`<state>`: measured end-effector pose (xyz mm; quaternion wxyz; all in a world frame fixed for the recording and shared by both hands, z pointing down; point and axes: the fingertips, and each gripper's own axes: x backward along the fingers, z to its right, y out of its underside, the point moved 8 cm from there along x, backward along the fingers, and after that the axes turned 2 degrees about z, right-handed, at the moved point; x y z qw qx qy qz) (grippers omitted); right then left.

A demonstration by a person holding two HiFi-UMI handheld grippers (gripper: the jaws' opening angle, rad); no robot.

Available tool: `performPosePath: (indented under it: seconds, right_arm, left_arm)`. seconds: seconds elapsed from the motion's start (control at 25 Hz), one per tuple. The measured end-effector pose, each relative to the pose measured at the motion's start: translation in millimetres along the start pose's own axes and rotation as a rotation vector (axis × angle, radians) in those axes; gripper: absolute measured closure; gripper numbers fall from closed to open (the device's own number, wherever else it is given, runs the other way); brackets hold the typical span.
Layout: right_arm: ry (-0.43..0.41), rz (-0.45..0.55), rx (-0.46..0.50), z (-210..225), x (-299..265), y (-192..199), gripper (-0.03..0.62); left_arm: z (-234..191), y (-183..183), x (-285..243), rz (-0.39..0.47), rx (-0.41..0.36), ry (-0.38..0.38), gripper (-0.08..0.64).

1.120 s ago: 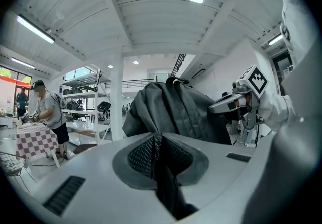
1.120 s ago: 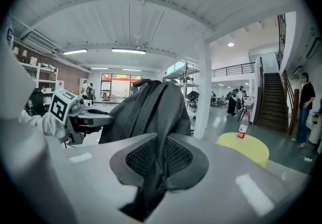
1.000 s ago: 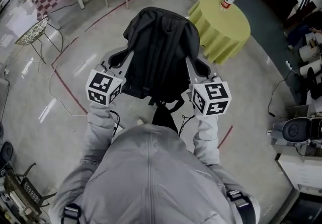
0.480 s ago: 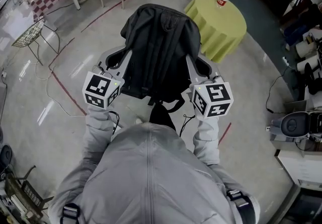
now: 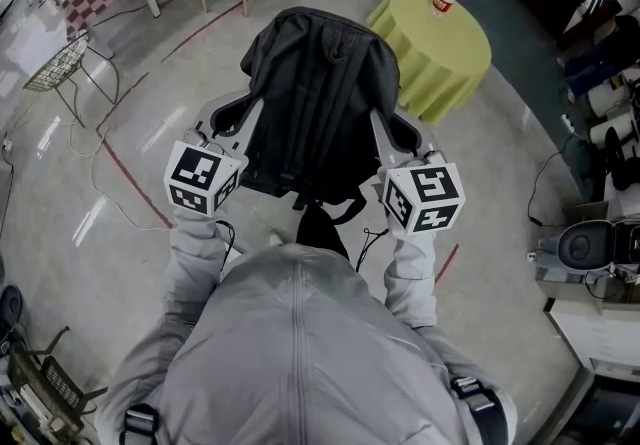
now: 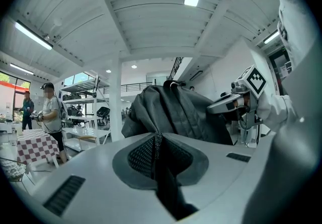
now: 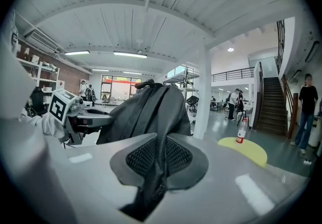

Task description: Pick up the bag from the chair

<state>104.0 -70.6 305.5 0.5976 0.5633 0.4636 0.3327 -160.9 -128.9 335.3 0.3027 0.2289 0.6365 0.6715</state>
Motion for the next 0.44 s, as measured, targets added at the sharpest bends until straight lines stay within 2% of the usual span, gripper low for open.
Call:
performPosePath:
  seconds: [0.44]
  right_arm:
    - [-0.015,-0.018,-0.002,0.6,-11.3,7.4,0.545]
  left_arm:
    - [-6.8,14.2,-3.9,-0.028,0.021,-0.014,0.528]
